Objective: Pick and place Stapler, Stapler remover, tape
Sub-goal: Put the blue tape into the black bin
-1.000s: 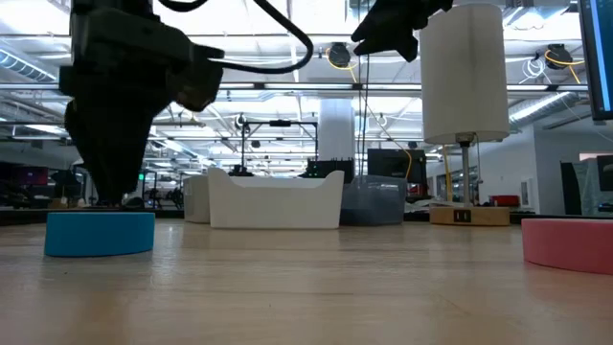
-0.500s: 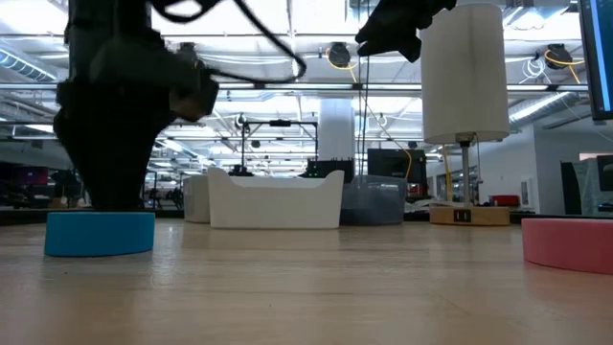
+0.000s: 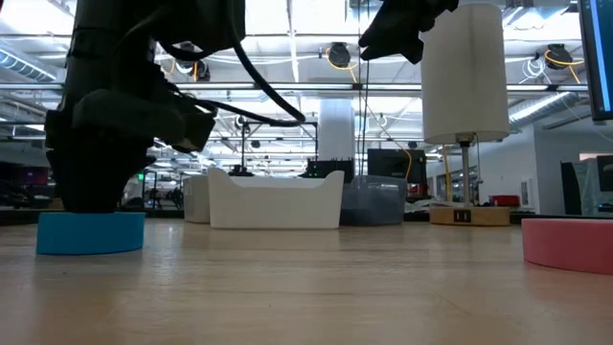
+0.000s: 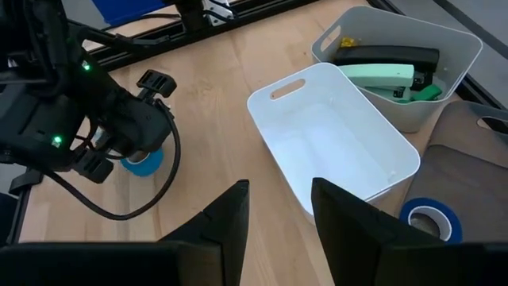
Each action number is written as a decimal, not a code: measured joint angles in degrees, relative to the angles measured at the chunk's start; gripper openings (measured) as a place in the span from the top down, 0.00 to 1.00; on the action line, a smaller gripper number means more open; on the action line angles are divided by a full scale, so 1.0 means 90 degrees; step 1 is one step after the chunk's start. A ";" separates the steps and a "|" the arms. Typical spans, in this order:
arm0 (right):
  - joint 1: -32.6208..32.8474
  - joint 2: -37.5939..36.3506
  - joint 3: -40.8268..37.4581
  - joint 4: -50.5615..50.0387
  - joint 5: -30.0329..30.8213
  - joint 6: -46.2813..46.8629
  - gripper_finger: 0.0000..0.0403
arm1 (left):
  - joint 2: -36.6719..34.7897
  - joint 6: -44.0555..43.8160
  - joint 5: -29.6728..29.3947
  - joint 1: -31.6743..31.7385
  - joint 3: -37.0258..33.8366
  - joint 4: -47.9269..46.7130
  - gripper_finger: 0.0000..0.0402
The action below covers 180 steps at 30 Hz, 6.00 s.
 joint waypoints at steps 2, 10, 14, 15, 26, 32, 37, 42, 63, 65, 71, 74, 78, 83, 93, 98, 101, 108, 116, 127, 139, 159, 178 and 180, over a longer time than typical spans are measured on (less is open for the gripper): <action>0.0000 0.0000 0.0000 -0.0002 0.0000 -0.0006 0.68 | -0.0162 0.0100 -0.0057 0.0040 -0.0008 0.0212 0.91; 0.0006 -0.0001 -0.0077 0.0035 -0.0011 0.0010 0.68 | -0.1565 0.0666 -0.1078 0.0625 -0.0001 0.0842 0.89; 0.0053 0.0007 -0.0419 0.0414 -0.0134 0.0020 0.68 | -0.2352 0.1249 -0.1907 0.0980 0.0004 0.1671 0.90; 0.0076 0.0007 -0.0511 0.0595 -0.0247 0.0024 0.68 | -0.2488 0.1447 -0.2092 0.1068 0.0006 0.1929 0.90; 0.0119 0.0000 -0.1724 0.4271 -0.1830 0.0460 0.68 | -0.2934 0.3549 -0.2568 0.1938 0.0011 0.4576 0.90; 0.0109 0.0000 -0.1783 0.4555 -0.1802 0.0476 0.68 | -0.2879 0.3830 -0.2571 0.2137 0.0009 0.4653 0.90; 0.0107 0.0000 -0.1783 0.4571 -0.1615 0.0462 0.68 | -0.2884 0.4083 -0.2571 0.2149 0.0009 0.4653 0.90; 0.0104 0.0001 -0.1787 0.4812 -0.1486 0.0452 0.68 | -0.2896 0.4080 -0.2493 0.2149 0.0009 0.4679 0.90; 0.0104 0.0070 -0.1775 0.4896 -0.1787 0.0876 0.45 | -0.2904 0.4407 -0.2486 0.2456 0.0006 0.4602 0.90; 0.0107 0.0070 -0.1775 0.4879 -0.1803 0.0872 0.44 | -0.2901 0.4398 -0.2457 0.2462 0.0006 0.4608 0.90; 0.0107 0.0070 -0.1775 0.4935 -0.1457 0.0696 0.45 | -0.2862 0.4220 -0.2306 0.2405 0.0008 0.4768 0.90; 0.0104 0.0073 -0.1778 0.5221 -0.1440 0.0671 0.45 | -0.2826 0.4202 -0.2241 0.2340 0.0006 0.4899 0.90; 0.0073 0.0073 -0.1776 0.5306 -0.1377 0.0644 0.45 | -0.2831 0.4145 -0.2230 0.2299 0.0011 0.5003 0.90; 0.0068 0.0073 -0.1778 0.5451 -0.1307 0.0644 0.48 | -0.2828 0.4121 -0.2309 0.2318 0.0011 0.5073 0.90; 0.0073 0.0376 -0.1790 0.5674 -0.1661 0.0854 0.64 | -0.2522 0.4096 -0.2292 0.2331 0.0013 0.5370 0.90; 0.0078 0.0360 -0.1790 0.5589 -0.1694 0.0866 0.78 | -0.2535 0.4282 -0.2164 0.2394 0.0021 0.5172 0.89; 0.0077 0.0338 -0.1781 0.5565 -0.1708 0.0807 0.88 | -0.2535 0.4577 -0.2008 0.2427 0.0021 0.5165 0.82; 0.0013 0.0321 -0.1773 0.4603 -0.0992 0.0619 0.91 | -0.2570 0.4772 -0.2022 0.2563 0.0016 0.4715 0.57; -0.0275 0.0321 -0.1778 0.4095 0.0521 0.0127 0.91 | -0.3104 0.3955 -0.1798 0.2672 0.0009 0.2348 0.39; -0.0342 0.0636 -0.1055 0.4025 0.1935 -0.0757 0.91 | -0.3442 0.3235 -0.2286 0.2671 0.0019 -0.0232 0.38; -0.0524 0.3317 0.1795 0.1641 0.3889 -0.1992 0.91 | -0.3438 0.3231 -0.2570 0.2607 0.0009 -0.1013 0.38; -0.1822 0.4563 0.2293 -0.0372 0.2142 -0.0833 0.91 | -0.3436 0.3247 -0.3241 0.2474 0.0009 -0.1574 0.38; -0.2072 0.4565 0.2091 -0.0568 0.1163 -0.0228 0.91 | -0.3436 0.3290 -0.3231 0.2491 0.0009 -0.1494 0.38; -0.2072 0.4563 0.2091 -0.0602 0.1164 -0.0166 0.91 | -0.3436 0.3341 -0.3230 0.2491 0.0009 -0.1468 0.38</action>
